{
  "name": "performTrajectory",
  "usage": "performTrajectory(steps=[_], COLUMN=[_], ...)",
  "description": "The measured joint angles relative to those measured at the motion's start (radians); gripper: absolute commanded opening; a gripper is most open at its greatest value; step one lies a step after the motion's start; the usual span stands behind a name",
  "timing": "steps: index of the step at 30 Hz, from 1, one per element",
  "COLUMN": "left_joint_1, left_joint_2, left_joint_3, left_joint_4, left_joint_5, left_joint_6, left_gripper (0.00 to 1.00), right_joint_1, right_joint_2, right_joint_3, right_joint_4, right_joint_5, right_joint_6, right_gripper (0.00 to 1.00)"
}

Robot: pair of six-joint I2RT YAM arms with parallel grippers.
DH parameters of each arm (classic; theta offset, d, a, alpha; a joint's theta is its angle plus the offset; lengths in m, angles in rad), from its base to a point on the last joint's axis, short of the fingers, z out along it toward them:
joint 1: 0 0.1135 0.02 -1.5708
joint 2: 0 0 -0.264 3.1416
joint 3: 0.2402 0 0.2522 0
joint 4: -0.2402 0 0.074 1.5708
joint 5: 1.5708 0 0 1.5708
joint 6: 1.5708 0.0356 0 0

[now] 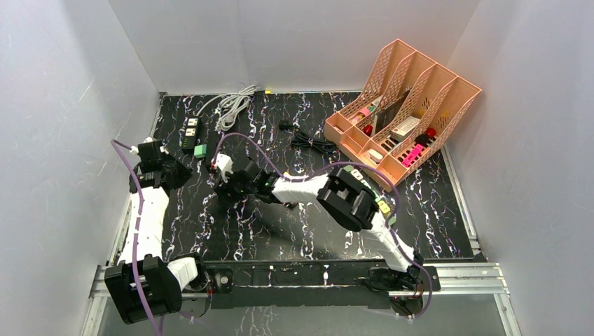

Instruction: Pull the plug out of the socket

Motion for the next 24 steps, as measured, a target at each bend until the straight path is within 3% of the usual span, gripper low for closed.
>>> performTrajectory(steps=[4, 9, 11, 14, 18, 24], left_joint_1=[0.000, 0.000, 0.000, 0.000, 0.000, 0.000], left_joint_2=[0.008, 0.043, 0.063, 0.080, 0.081, 0.081], left_joint_3=[0.000, 0.000, 0.000, -0.003, -0.004, -0.008], left_joint_4=[0.009, 0.021, 0.027, 0.035, 0.040, 0.047], left_joint_5=[0.035, 0.083, 0.103, 0.122, 0.126, 0.126], left_joint_6=[0.006, 0.019, 0.023, 0.027, 0.030, 0.030], left_gripper=[0.00, 0.00, 0.00, 0.00, 0.00, 0.00], right_joint_1=[-0.013, -0.023, -0.026, -0.025, -0.024, -0.024], right_joint_2=[-0.121, -0.273, -0.311, -0.346, -0.380, -0.385], right_joint_3=[-0.091, -0.240, -0.285, -0.307, -0.340, -0.356], right_joint_4=[-0.150, -0.306, -0.362, -0.417, -0.442, -0.323], right_joint_5=[-0.029, 0.013, 0.045, 0.092, 0.151, 0.229], right_joint_6=[-0.071, -0.145, -0.170, -0.201, -0.230, -0.218], right_gripper=[0.14, 0.24, 0.35, 0.64, 0.95, 0.98])
